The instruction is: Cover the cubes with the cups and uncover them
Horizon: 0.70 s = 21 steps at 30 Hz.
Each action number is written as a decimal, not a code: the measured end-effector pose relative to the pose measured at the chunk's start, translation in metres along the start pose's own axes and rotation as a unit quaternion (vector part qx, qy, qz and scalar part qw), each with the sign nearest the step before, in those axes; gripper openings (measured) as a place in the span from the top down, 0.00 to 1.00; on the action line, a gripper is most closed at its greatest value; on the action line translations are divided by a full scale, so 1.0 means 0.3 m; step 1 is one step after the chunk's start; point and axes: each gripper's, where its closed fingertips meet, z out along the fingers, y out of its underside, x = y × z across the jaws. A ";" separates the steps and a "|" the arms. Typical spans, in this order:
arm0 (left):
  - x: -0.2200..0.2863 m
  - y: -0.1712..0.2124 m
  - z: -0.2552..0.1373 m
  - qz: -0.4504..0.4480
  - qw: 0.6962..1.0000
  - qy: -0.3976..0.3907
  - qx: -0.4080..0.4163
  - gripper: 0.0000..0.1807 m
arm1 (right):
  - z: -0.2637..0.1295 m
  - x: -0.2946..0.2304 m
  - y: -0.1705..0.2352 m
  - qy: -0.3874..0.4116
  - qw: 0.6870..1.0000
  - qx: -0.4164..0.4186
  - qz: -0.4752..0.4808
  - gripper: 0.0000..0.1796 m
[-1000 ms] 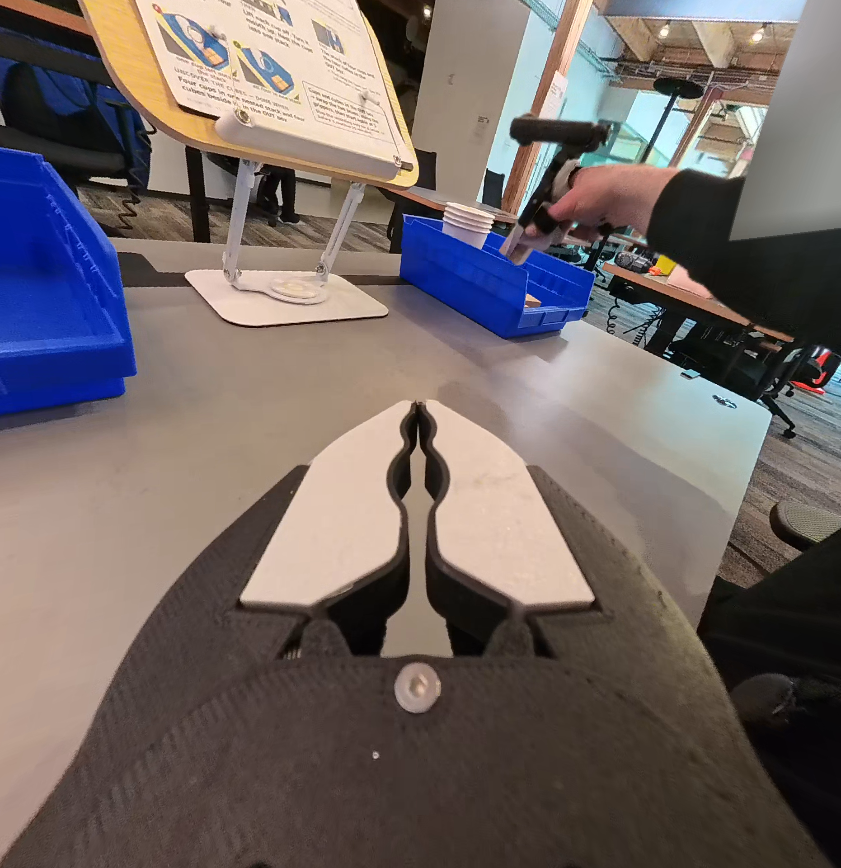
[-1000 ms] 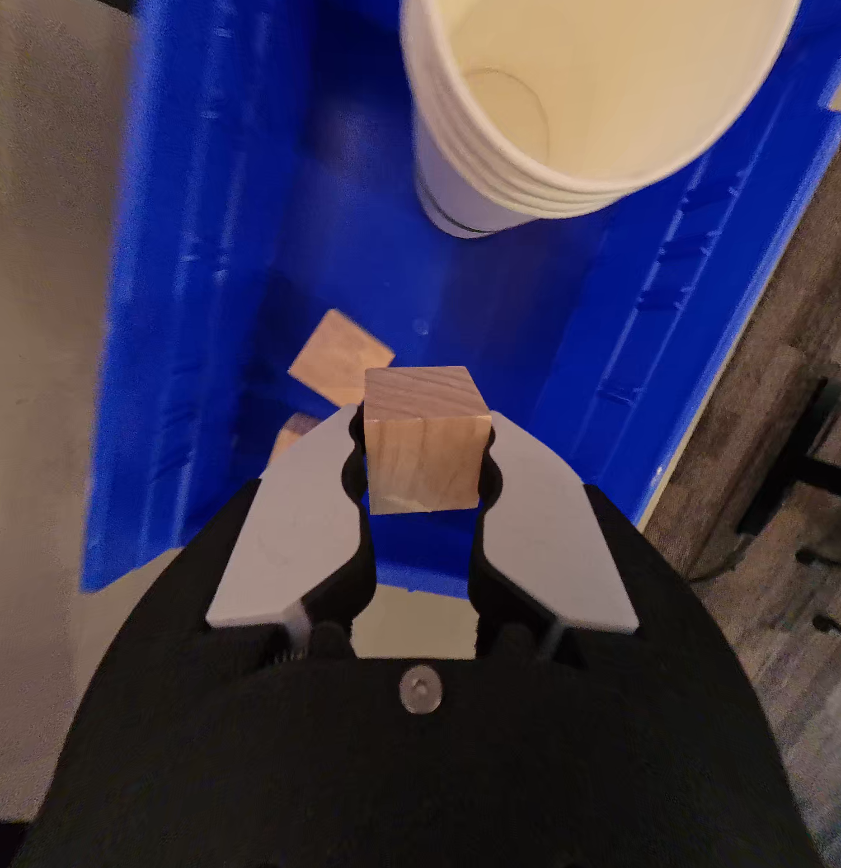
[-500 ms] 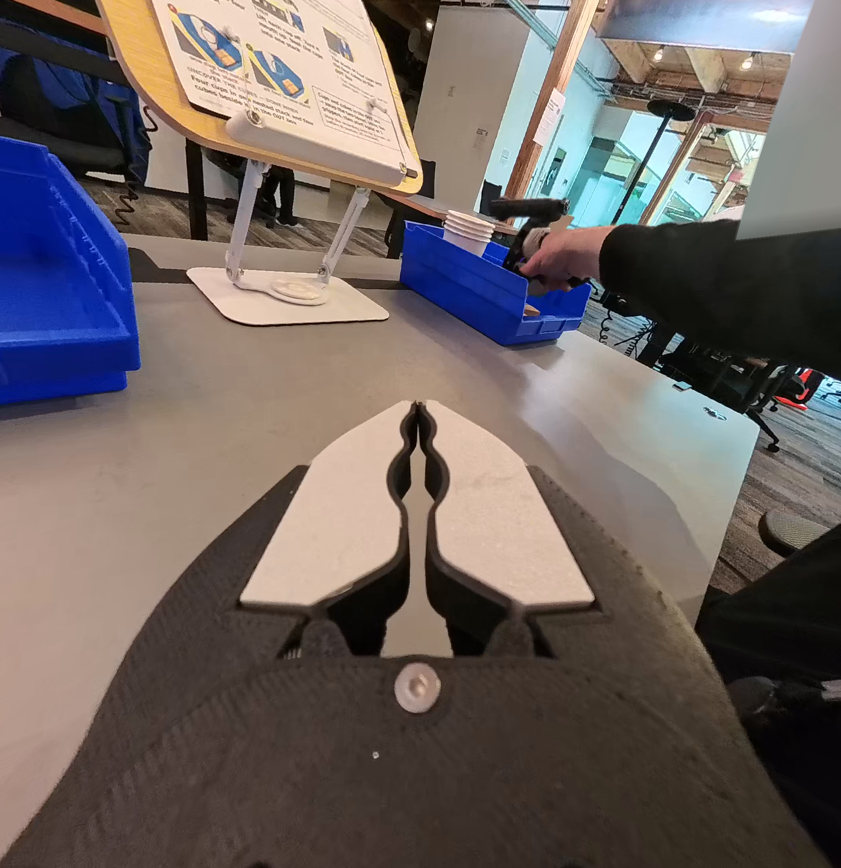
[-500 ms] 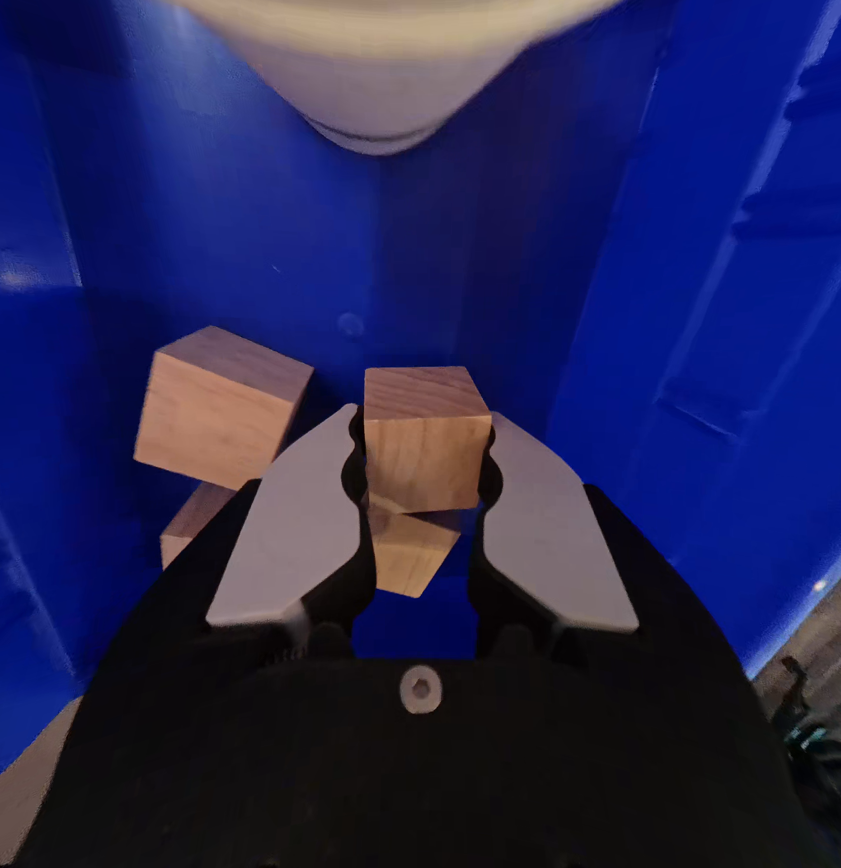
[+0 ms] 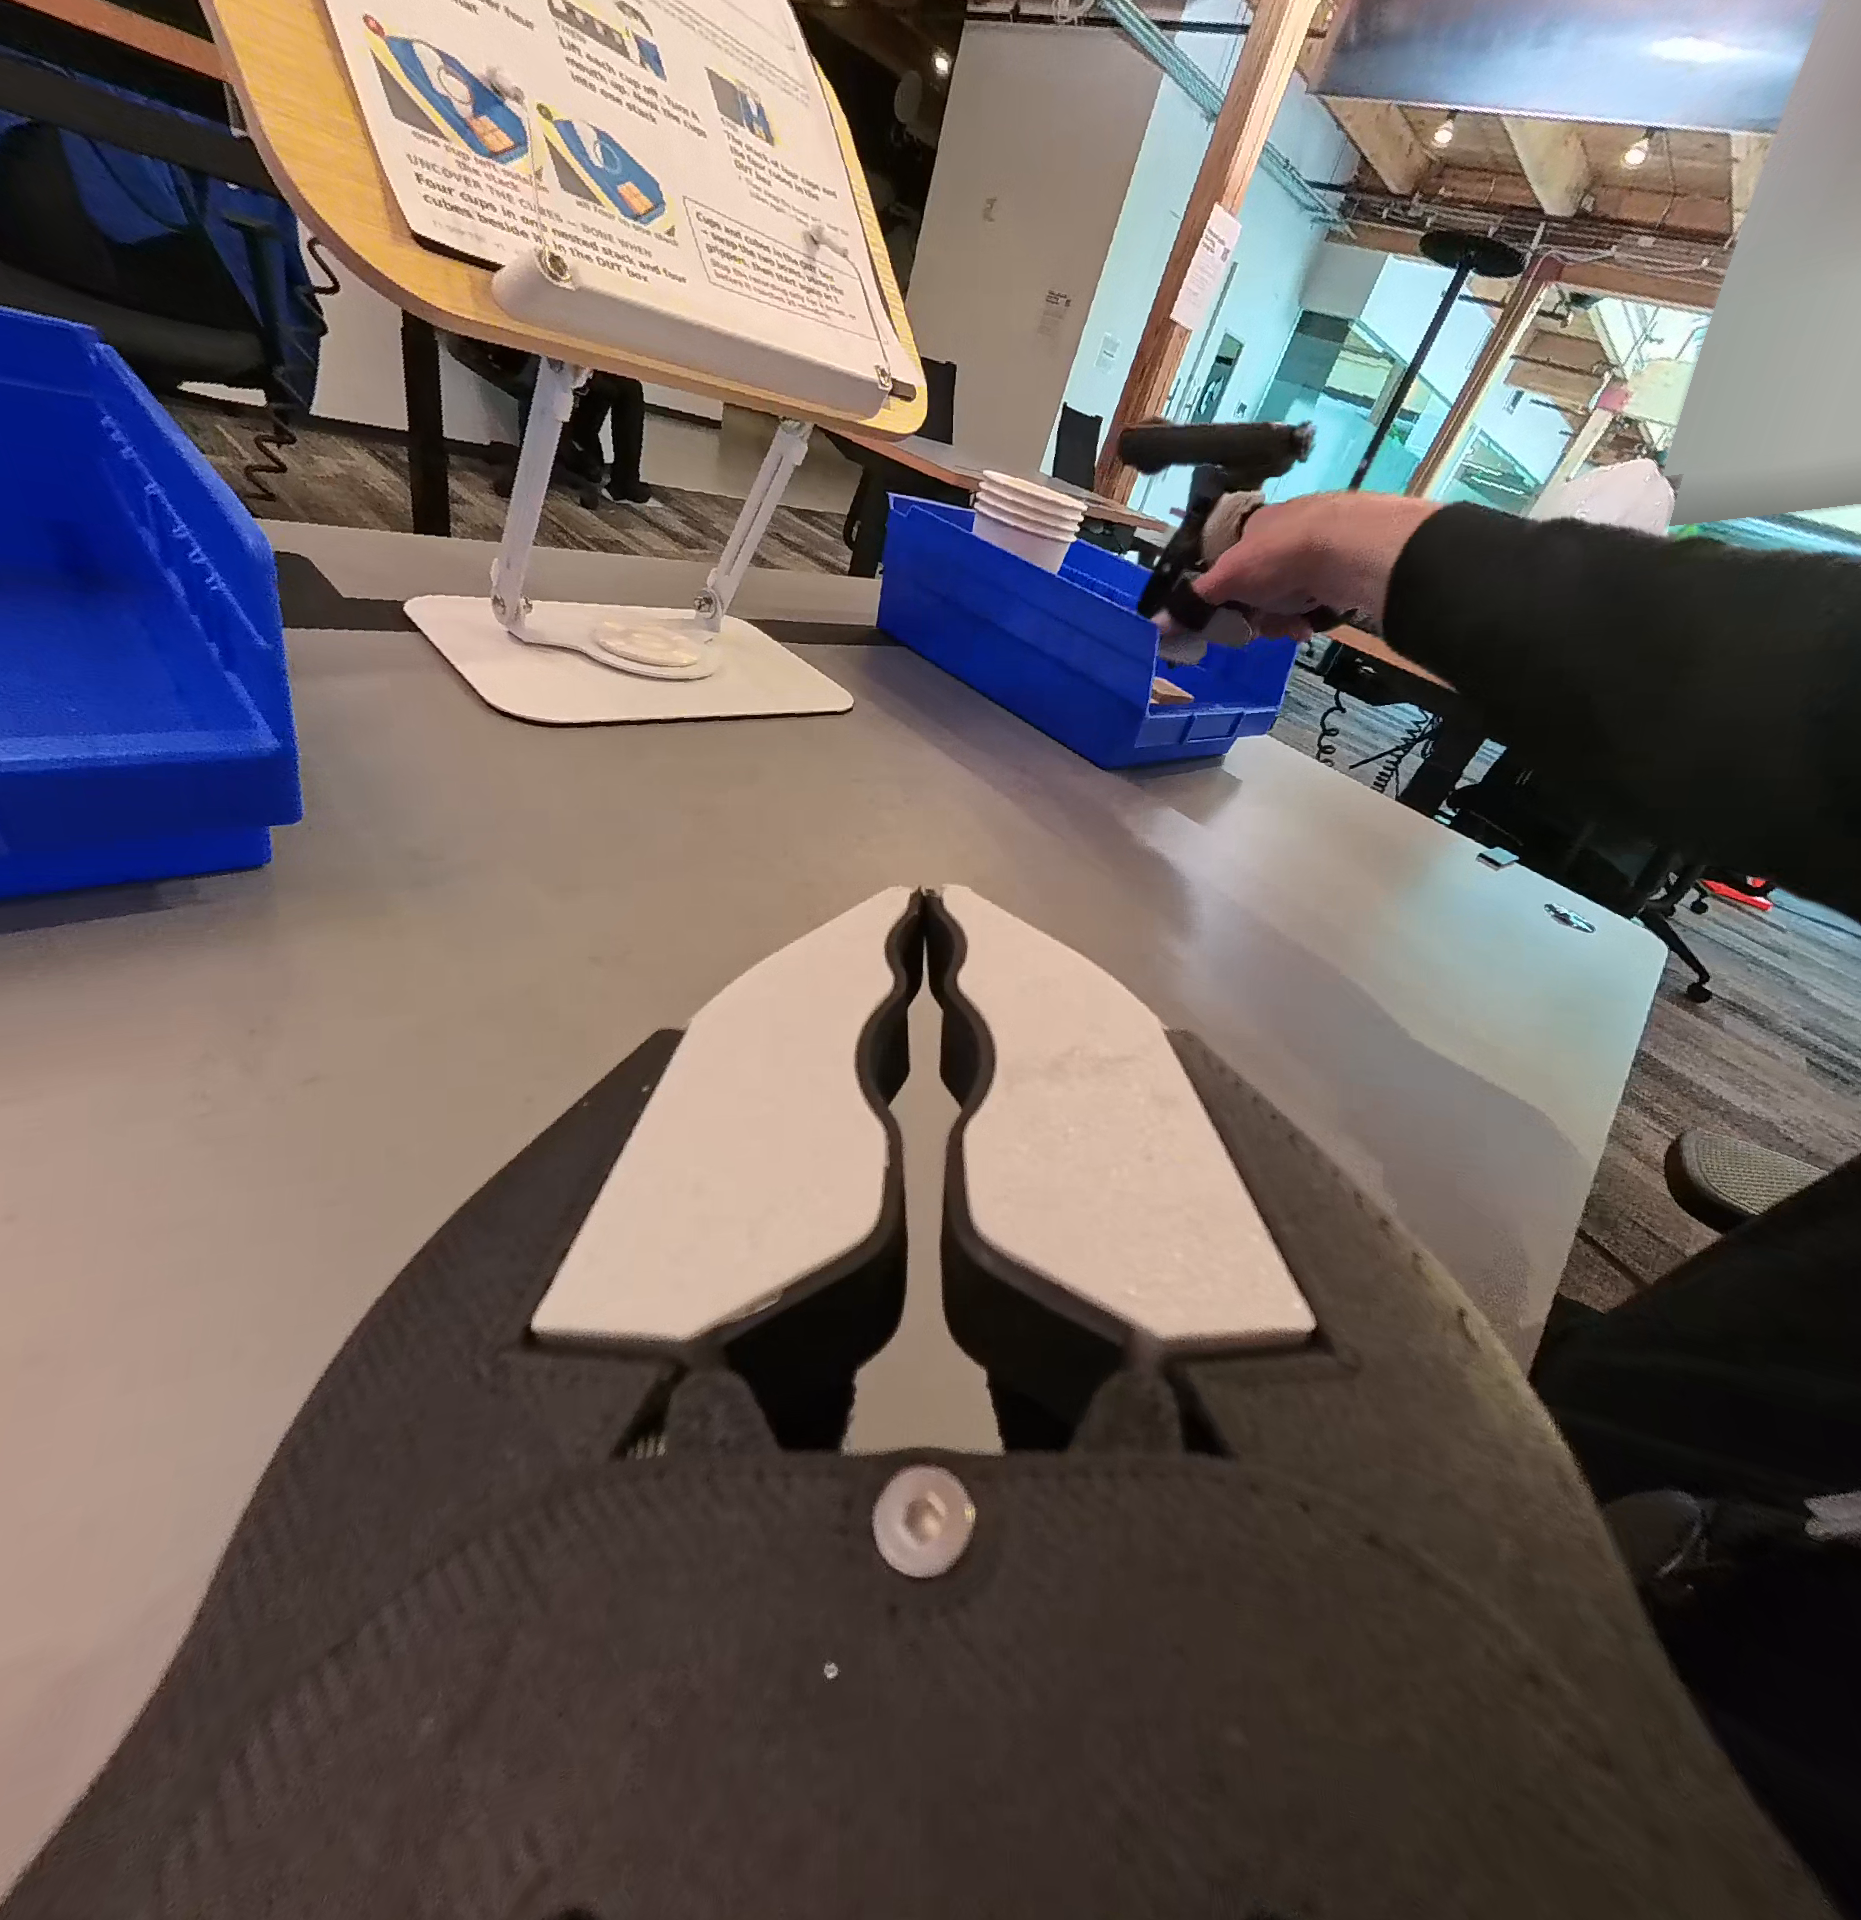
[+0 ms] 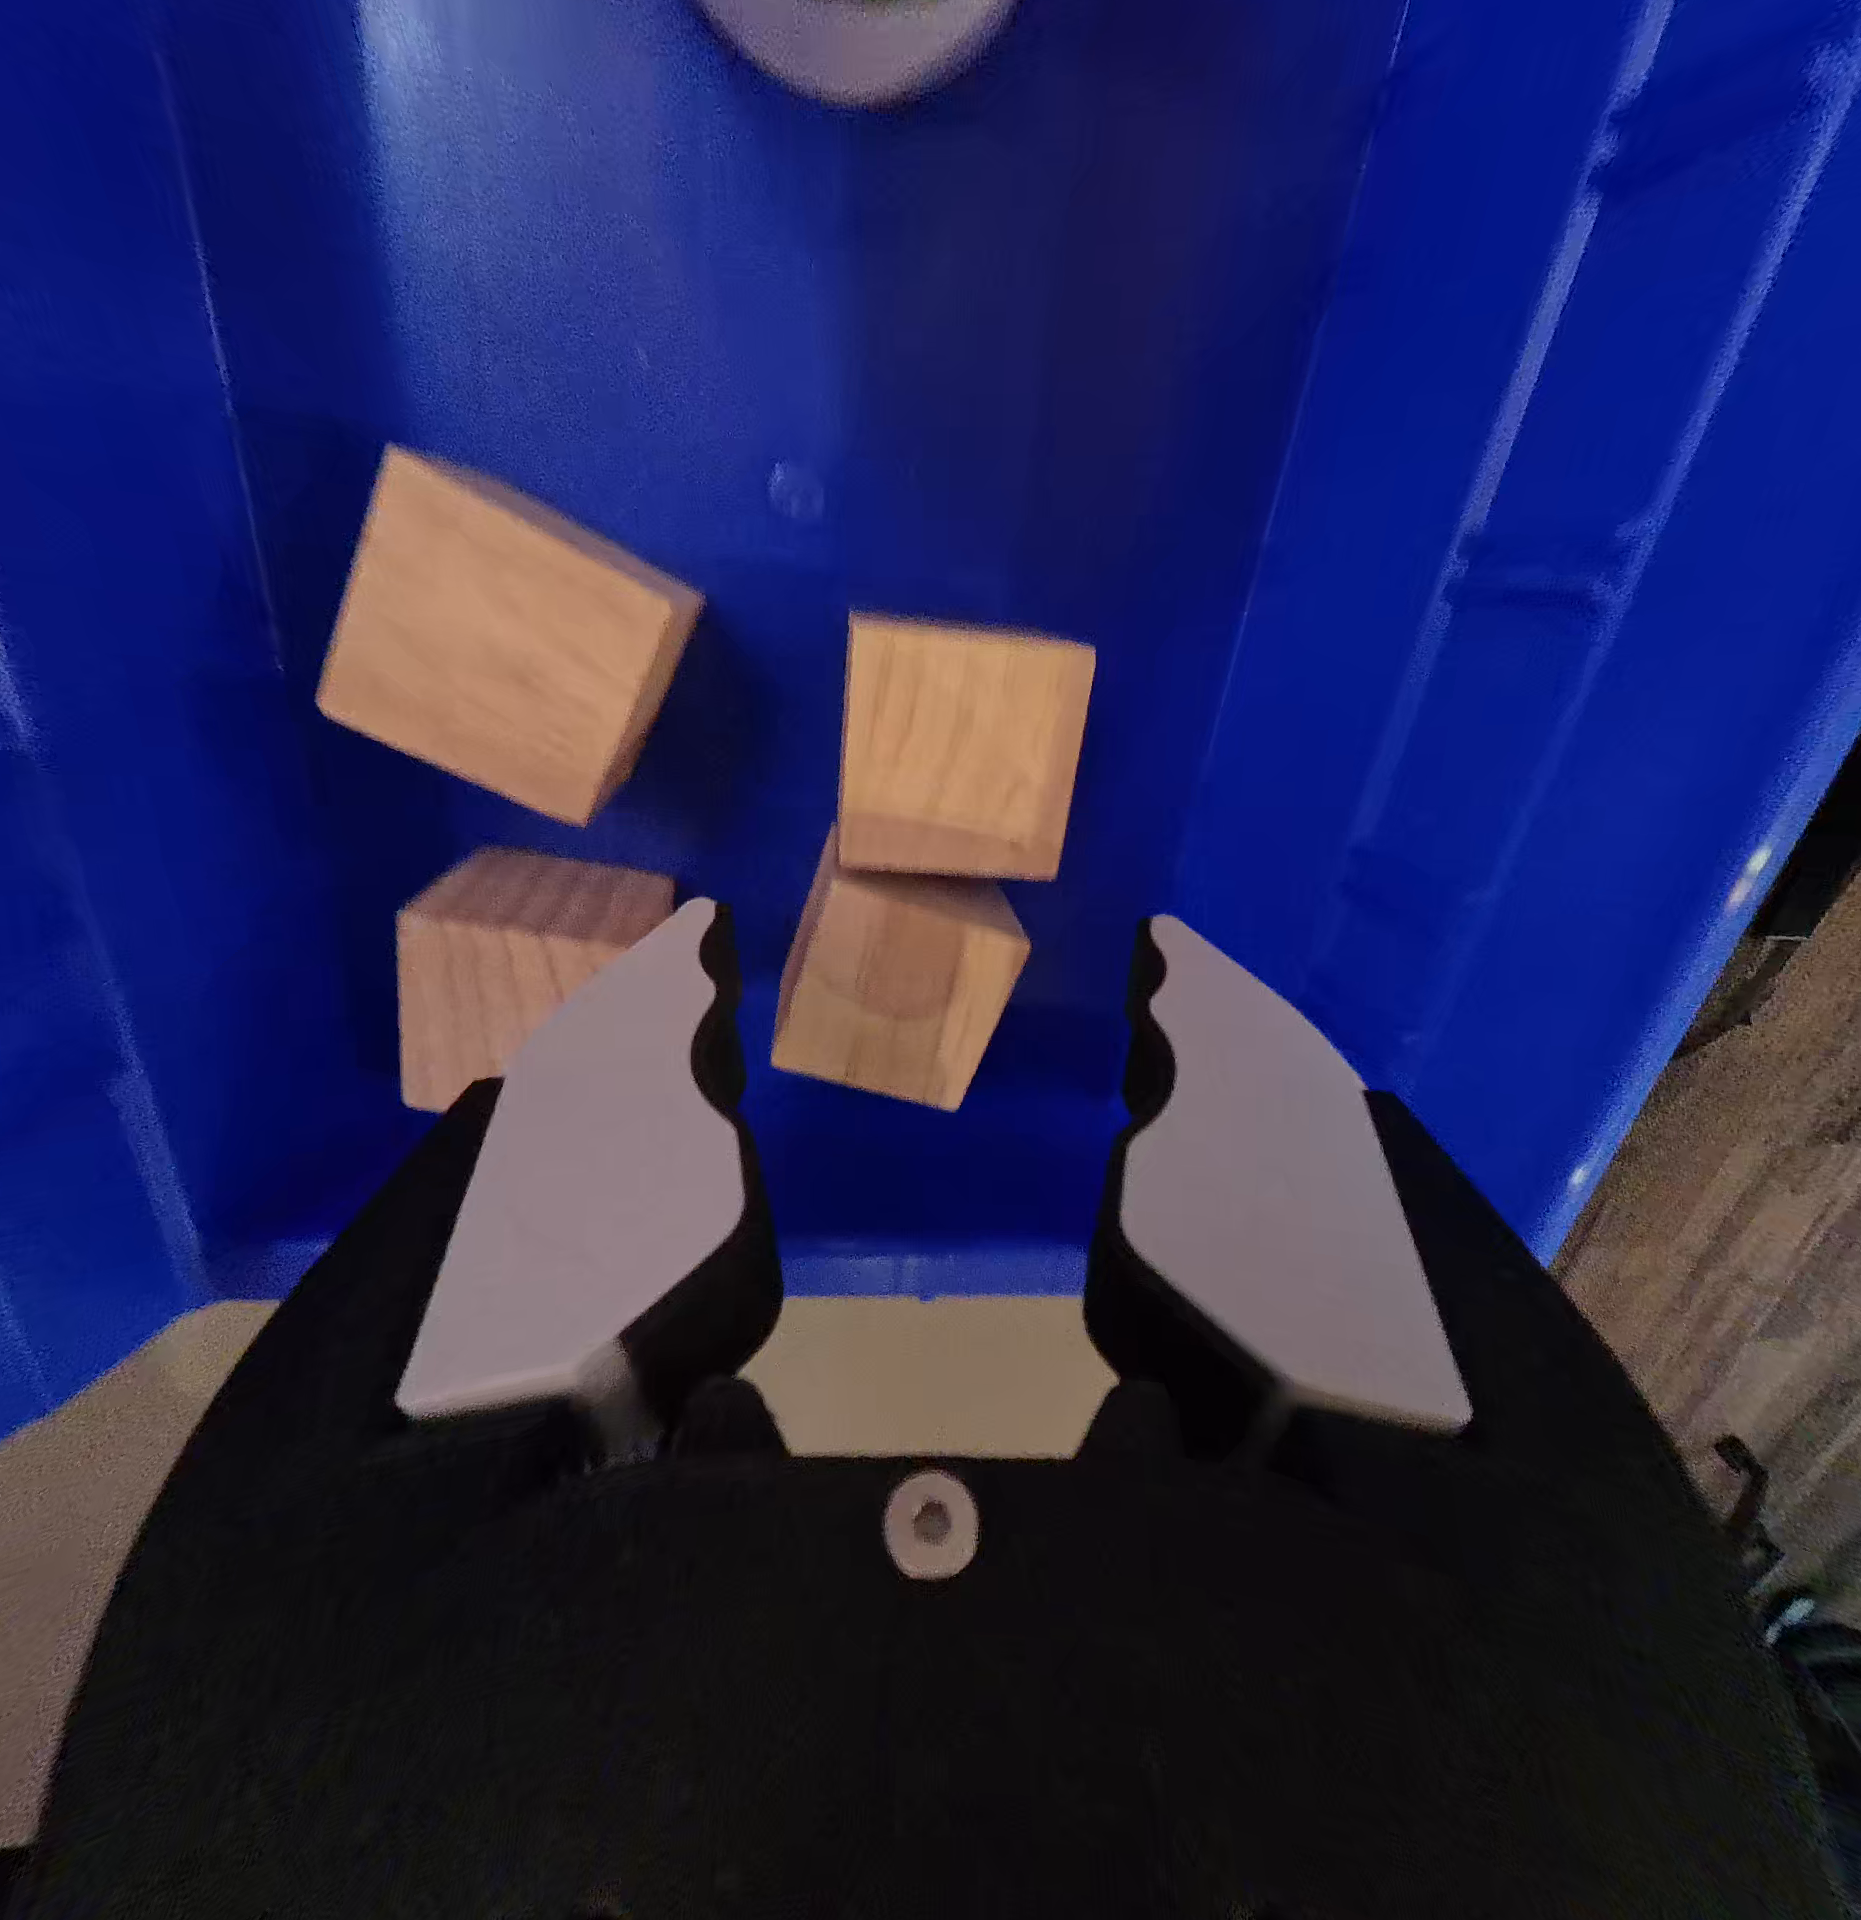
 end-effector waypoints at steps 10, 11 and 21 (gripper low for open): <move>0.015 0.003 0.003 0.007 1.000 0.004 -0.003 1.00 | 0.054 -0.009 0.108 -0.024 0.998 -0.060 -0.027 0.73; 0.013 0.000 0.000 0.007 1.000 0.004 -0.002 1.00 | 0.054 -0.002 0.116 -0.024 0.997 -0.065 -0.027 0.73; 0.015 0.024 0.022 0.010 1.000 0.007 -0.014 1.00 | -0.106 -0.071 -0.003 -0.021 0.998 0.043 -0.045 0.68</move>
